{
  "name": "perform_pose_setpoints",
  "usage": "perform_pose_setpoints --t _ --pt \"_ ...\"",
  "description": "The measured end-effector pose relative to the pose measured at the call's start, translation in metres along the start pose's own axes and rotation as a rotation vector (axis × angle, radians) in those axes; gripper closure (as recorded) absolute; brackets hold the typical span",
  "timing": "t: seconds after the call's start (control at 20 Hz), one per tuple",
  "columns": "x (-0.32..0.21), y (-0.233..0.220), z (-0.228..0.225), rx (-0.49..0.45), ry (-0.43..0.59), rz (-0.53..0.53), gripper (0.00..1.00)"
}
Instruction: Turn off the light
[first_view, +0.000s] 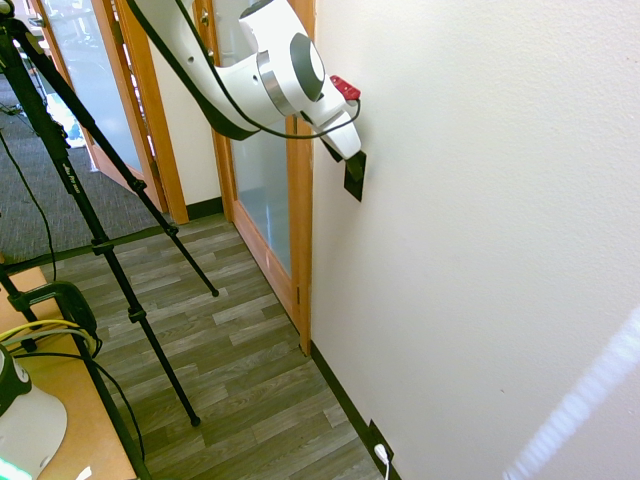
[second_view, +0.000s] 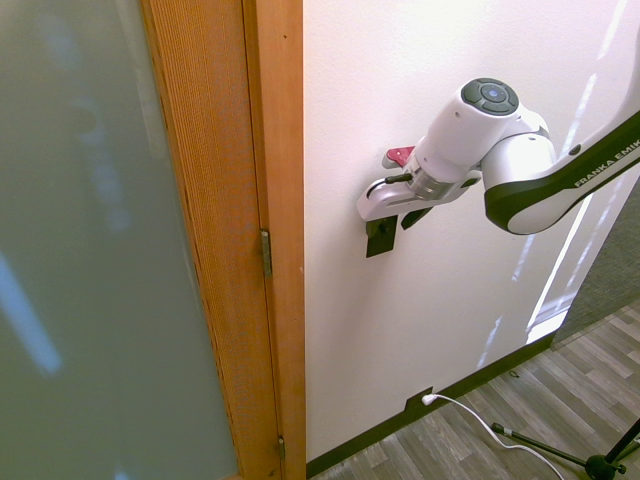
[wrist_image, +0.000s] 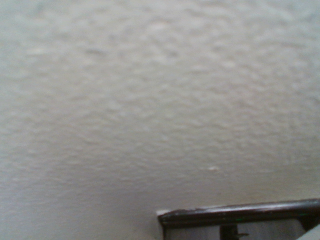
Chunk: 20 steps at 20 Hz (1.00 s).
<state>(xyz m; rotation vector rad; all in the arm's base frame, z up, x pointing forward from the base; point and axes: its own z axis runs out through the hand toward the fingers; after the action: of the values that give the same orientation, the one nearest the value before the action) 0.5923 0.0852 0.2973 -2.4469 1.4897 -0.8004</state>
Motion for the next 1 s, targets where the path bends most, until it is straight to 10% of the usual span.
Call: perform_pose_setpoints --t 1.0 --pt "0.002 0.003 -0.005 0.028 -0.006 0.012 1.0"
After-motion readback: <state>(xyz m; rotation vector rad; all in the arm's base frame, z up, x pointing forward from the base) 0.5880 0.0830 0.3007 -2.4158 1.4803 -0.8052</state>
